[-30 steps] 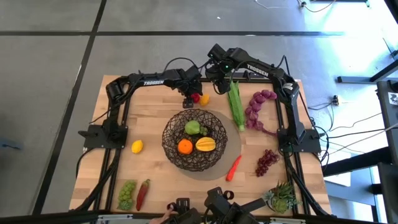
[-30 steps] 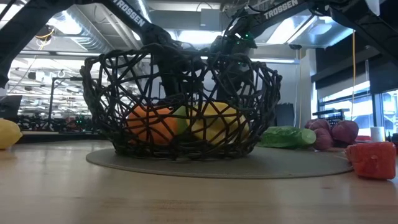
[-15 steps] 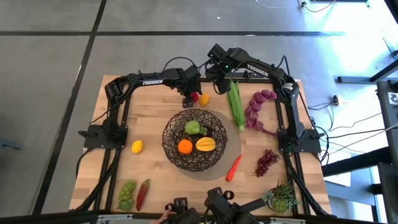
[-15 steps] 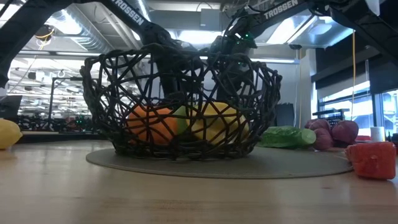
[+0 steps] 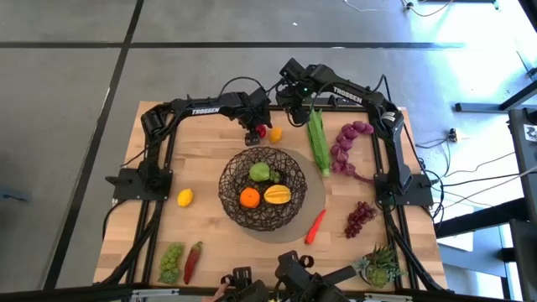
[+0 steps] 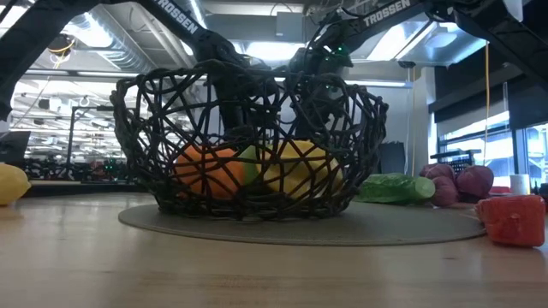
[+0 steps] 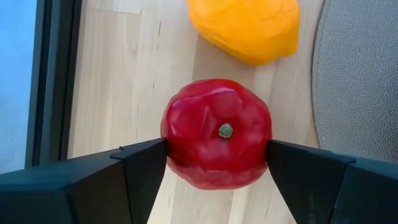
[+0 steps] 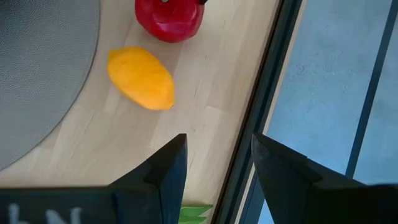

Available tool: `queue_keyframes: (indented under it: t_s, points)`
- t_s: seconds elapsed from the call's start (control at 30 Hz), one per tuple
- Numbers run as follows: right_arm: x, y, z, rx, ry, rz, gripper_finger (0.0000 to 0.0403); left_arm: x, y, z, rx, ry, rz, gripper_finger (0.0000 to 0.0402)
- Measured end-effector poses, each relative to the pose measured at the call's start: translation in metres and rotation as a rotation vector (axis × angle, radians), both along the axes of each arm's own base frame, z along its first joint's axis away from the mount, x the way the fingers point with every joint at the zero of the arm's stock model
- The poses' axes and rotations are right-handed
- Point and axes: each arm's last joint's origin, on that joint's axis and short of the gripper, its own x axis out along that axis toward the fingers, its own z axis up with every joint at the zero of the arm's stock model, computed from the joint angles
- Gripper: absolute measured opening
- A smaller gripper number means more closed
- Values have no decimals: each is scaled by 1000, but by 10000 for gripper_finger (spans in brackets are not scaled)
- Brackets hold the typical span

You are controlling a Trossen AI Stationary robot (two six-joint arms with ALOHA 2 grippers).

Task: Build produce basket
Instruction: Put the tomato into the wire basket

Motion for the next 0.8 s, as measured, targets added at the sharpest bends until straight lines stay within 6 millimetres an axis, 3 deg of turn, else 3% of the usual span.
queue_keyframes:
  t_s: [0.8]
  points:
    - [8, -6, 5, -108, -84, 68, 177, -3, -2, 0, -24, 25, 22, 254]
